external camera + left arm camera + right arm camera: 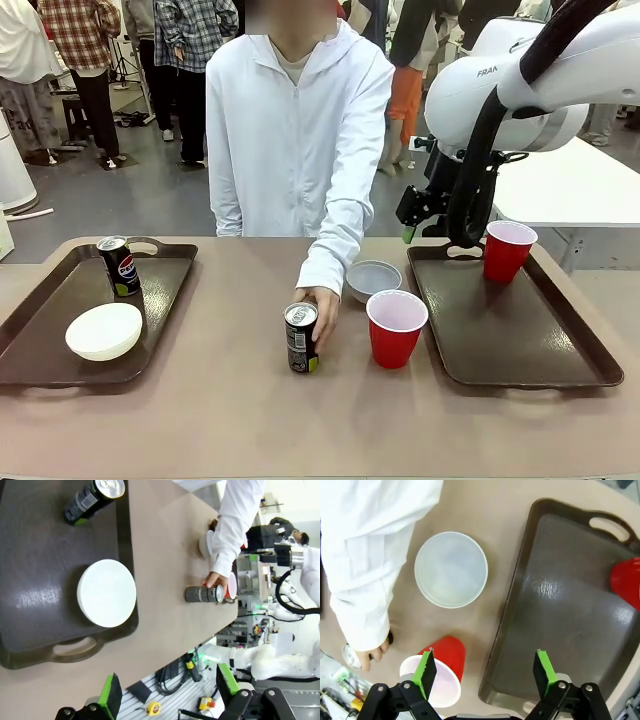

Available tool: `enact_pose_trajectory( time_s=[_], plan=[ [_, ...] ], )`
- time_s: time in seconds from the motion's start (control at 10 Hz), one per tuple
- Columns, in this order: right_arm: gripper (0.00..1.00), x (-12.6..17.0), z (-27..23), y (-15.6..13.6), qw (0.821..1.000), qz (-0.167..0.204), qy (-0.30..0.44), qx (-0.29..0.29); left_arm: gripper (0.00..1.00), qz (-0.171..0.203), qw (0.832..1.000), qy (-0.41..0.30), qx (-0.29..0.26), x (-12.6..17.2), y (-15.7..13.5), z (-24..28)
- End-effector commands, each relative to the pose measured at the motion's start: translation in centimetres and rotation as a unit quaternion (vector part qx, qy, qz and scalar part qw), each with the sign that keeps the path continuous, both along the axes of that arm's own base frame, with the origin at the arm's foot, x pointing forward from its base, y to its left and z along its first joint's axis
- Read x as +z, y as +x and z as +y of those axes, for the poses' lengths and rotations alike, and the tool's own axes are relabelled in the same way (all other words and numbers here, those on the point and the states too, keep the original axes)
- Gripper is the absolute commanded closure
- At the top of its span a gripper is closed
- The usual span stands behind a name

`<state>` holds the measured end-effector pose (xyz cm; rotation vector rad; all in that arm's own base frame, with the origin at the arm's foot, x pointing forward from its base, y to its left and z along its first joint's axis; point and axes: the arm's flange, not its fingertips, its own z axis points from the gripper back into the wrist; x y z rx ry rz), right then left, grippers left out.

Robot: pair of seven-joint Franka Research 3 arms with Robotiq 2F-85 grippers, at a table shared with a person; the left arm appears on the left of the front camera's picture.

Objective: Prepare tableware on both trays.
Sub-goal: Pick up a Picnic Bowl from the table and place it on a Handle tray.

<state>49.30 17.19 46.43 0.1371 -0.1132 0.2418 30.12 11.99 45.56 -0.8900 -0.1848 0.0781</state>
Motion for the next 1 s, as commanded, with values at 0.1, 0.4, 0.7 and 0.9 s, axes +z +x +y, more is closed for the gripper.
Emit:
enact_pose_trajectory(
  time_s=[0.1, 0.4, 0.7, 0.9],
  plan=[
    [0.0, 0.3, -0.7, 0.2, 1.0, 0.0, -0.015, -0.003, 0.0, -0.007, 1.0, -0.006, 0.001, 0.1, -0.1, 0.0],
    [0.0, -2.7, 1.0, 0.9, 0.999, -0.025, -0.022, 0.018, 0.0, -0.007, 1.0, -0.006, 0.001, 0.1, -0.1, 0.0],
    [0.0, -7.0, 1.5, 4.1, 0.999, -0.022, -0.029, 0.012, 0.0, -0.007, 1.0, -0.006, 0.001, 0.1, -0.1, 0.0],
    [0.0, -5.6, 0.8, 1.5, 1.0, 0.004, -0.011, 0.013, 0.0, -0.007, 1.0, -0.006, 0.001, 0.1, -0.1, 0.0]
  ],
)
